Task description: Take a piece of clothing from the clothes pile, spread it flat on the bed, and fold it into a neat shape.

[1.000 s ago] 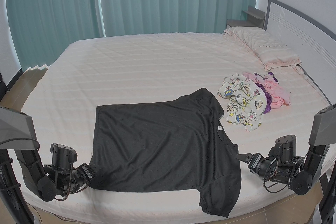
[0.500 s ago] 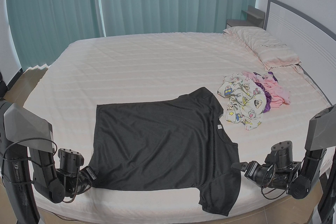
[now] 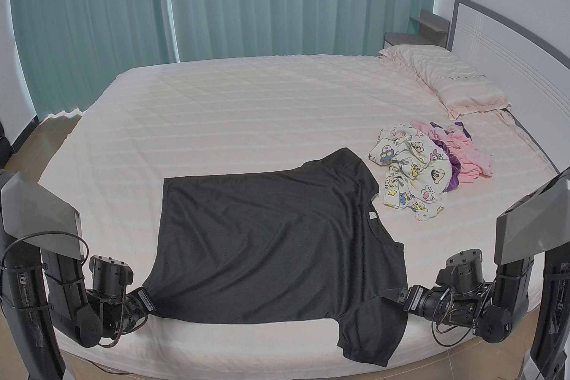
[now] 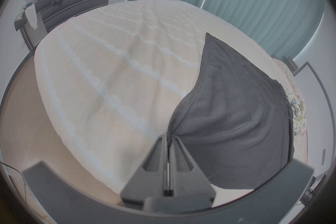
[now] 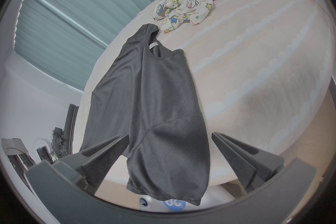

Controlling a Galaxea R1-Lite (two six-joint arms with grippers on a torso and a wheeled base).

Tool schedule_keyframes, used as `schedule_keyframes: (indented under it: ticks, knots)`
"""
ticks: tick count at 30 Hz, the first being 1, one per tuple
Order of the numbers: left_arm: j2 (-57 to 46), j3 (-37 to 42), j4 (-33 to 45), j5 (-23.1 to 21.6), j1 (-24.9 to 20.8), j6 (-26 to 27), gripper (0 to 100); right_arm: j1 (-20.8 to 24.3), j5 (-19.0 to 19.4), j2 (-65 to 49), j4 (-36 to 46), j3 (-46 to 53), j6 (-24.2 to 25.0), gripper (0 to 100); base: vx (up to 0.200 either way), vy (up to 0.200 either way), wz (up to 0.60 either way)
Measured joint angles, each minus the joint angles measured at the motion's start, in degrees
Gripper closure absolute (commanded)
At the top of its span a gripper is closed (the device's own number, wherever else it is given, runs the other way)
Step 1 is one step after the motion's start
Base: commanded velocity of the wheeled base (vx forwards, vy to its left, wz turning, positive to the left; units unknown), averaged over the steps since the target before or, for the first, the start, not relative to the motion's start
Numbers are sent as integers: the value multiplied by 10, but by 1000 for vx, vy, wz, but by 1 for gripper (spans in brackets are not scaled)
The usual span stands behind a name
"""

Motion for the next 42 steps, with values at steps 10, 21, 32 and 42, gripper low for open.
schedule_keyframes:
  ticks: [10,21,32,42]
  knots:
    - [-5,2,0,-1,1,0,100,-13,-4,58,-18,-61,-31,100,0,0,0]
    - [-4,3,0,-15,-3,-5,100,-68,13,70,-33,-134,-148,100,0,0,0]
    - [14,0,-5,-24,-6,-8,100,-81,33,90,-25,-197,-204,0,0,0,0]
    - [24,-2,-5,-26,-7,-8,100,-145,64,82,-55,-146,-191,0,0,0,0]
